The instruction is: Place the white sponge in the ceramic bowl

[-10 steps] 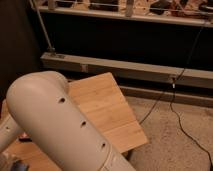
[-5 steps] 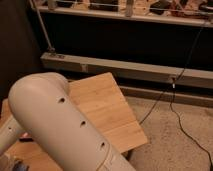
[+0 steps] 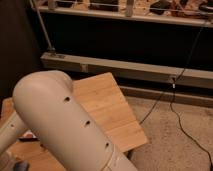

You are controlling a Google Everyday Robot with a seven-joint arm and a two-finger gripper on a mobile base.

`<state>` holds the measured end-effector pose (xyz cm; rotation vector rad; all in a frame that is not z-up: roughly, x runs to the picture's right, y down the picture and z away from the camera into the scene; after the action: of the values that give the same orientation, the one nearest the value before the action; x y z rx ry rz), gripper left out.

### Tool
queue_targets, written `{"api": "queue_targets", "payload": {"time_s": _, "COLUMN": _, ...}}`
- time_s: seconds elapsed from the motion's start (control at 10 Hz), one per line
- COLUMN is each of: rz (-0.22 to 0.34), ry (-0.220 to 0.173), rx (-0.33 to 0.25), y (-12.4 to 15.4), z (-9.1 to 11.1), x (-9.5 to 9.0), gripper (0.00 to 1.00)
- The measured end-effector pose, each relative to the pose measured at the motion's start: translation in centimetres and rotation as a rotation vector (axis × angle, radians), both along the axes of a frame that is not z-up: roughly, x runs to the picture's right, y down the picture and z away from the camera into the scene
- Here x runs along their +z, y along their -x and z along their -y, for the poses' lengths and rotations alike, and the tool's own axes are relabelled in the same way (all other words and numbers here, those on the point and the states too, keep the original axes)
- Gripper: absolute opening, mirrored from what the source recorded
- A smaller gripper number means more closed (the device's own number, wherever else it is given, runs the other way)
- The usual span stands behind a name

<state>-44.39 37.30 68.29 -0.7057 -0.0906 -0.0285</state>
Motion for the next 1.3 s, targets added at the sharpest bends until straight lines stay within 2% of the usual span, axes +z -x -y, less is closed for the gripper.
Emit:
{"api": "queue_targets", "payload": {"time_s": 0.4, "rz": 0.016, "ry": -0.034, "rx": 0.057, "y": -1.3, "z": 4.3, "x": -0.8, "gripper": 0.0}}
{"api": "queue_targets", "payload": {"time_s": 0.6, "rz": 0.023, "ry": -0.067, "rx": 0.09, "y": -2.3, "z": 7.3, "x": -1.3, "gripper": 0.0}}
{"api": "queue_targets", "payload": {"time_s": 1.0, "rz": 0.042, "ry": -0.142, "rx": 0.117, "y": -3.1, "z": 12.2, "x": -2.0, "gripper": 0.0}}
{"api": "queue_targets", "payload": {"time_s": 1.2, "rz": 0.039, "ry": -0.172, "rx": 0.131, "y": -3.6, "z": 14.9, "x": -1.9, "gripper": 0.0}}
{"api": "queue_targets", "payload": {"time_s": 1.3, "rz": 0.026, "ry": -0.194, "rx": 0.144, "y": -4.2, "z": 16.9, "x": -1.6, "gripper": 0.0}}
